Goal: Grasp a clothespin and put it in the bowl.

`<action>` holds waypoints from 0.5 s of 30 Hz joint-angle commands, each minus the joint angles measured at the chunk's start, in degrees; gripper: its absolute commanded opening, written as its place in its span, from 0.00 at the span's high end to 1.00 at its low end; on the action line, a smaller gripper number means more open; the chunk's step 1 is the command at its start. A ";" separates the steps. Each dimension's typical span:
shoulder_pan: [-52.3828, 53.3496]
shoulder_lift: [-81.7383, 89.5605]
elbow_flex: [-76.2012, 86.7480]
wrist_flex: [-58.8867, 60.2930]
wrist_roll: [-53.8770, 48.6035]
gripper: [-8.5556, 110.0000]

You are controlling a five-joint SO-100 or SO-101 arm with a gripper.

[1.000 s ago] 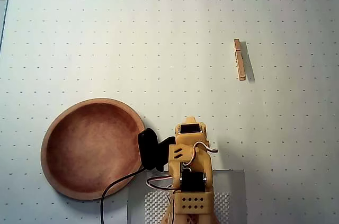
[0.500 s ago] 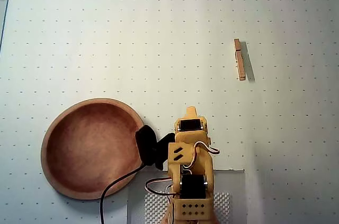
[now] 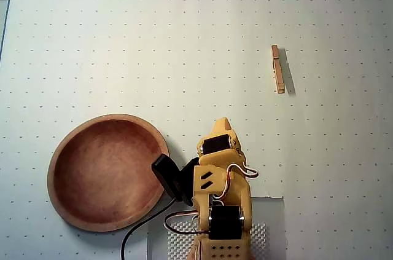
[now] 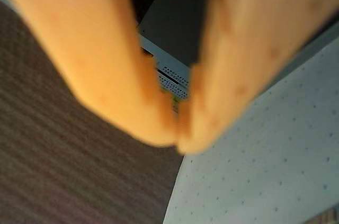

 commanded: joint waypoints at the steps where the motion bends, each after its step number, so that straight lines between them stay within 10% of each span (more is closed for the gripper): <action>1: 0.26 -8.09 -12.30 2.46 -3.60 0.95; 15: 2.37 -24.87 -28.30 11.25 -22.59 0.95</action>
